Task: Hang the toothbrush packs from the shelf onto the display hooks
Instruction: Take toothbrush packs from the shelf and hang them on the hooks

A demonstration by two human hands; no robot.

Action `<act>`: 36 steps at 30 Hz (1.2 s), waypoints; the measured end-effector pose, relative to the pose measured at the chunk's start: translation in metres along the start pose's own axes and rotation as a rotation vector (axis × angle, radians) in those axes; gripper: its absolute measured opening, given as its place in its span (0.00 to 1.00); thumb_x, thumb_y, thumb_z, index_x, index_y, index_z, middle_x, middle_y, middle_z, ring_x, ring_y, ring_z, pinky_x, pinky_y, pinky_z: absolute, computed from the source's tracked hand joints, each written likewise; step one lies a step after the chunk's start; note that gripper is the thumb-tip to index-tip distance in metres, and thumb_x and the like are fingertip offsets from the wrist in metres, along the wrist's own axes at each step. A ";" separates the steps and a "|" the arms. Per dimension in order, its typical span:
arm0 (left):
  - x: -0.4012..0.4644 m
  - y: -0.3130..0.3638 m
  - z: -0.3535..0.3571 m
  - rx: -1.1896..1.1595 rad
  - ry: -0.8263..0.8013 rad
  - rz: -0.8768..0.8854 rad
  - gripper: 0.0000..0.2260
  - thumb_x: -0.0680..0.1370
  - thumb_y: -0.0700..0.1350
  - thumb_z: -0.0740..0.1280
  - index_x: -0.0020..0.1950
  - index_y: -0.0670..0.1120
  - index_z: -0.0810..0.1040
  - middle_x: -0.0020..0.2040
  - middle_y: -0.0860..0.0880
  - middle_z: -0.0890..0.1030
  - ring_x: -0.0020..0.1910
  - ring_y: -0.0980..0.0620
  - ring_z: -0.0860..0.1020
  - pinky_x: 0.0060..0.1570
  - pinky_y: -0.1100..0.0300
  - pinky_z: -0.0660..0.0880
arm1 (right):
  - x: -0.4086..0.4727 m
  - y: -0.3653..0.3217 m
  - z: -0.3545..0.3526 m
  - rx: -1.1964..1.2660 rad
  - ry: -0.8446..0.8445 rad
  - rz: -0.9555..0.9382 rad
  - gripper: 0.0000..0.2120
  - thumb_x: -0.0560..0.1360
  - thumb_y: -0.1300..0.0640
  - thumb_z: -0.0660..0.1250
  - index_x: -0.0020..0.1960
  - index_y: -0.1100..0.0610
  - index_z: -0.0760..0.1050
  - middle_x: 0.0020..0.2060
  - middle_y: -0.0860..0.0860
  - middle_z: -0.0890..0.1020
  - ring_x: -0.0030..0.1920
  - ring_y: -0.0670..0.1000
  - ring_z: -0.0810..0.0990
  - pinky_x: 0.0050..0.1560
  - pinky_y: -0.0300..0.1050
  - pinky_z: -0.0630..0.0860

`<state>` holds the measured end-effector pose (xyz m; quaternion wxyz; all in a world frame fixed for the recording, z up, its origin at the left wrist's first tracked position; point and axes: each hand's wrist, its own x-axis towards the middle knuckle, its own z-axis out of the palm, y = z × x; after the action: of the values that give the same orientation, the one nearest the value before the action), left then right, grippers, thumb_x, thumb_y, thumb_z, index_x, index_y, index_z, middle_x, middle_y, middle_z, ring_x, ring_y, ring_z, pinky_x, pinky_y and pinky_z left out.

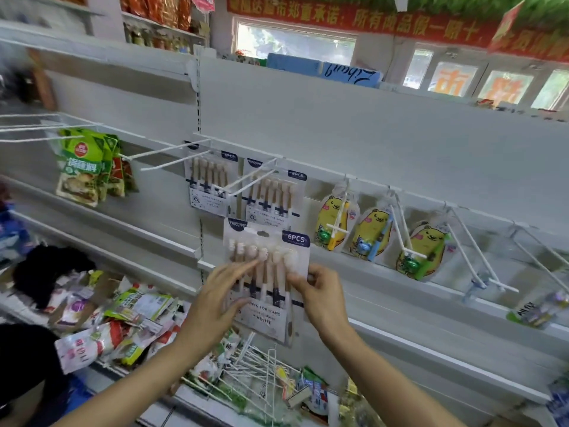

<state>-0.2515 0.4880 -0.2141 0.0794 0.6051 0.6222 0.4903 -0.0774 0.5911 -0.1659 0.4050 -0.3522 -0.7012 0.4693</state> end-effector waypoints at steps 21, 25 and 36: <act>0.037 -0.169 -0.139 -0.363 0.089 -0.416 0.07 0.74 0.30 0.70 0.49 0.38 0.80 0.43 0.51 0.87 0.43 0.57 0.84 0.43 0.69 0.78 | 0.066 -0.023 0.151 0.120 -0.137 -0.059 0.07 0.78 0.68 0.67 0.49 0.60 0.82 0.34 0.39 0.84 0.37 0.36 0.79 0.41 0.30 0.73; 0.052 -0.193 -0.175 -0.383 0.116 -0.381 0.07 0.74 0.31 0.70 0.47 0.42 0.81 0.43 0.50 0.86 0.44 0.53 0.84 0.44 0.67 0.79 | 0.087 -0.044 0.189 0.122 -0.126 -0.067 0.08 0.78 0.67 0.67 0.51 0.60 0.83 0.40 0.43 0.86 0.43 0.40 0.83 0.45 0.33 0.76; 0.087 -0.218 -0.210 -0.450 0.083 -0.332 0.06 0.73 0.36 0.72 0.49 0.41 0.79 0.45 0.49 0.87 0.48 0.48 0.84 0.46 0.62 0.79 | 0.120 -0.056 0.226 0.172 -0.054 -0.019 0.10 0.78 0.68 0.65 0.56 0.63 0.82 0.48 0.57 0.87 0.51 0.57 0.86 0.57 0.58 0.80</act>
<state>-0.5666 0.4987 -0.2188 0.2652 0.4415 0.5909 0.6209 -0.3378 0.5943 -0.1368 0.4191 -0.2966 -0.6722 0.5334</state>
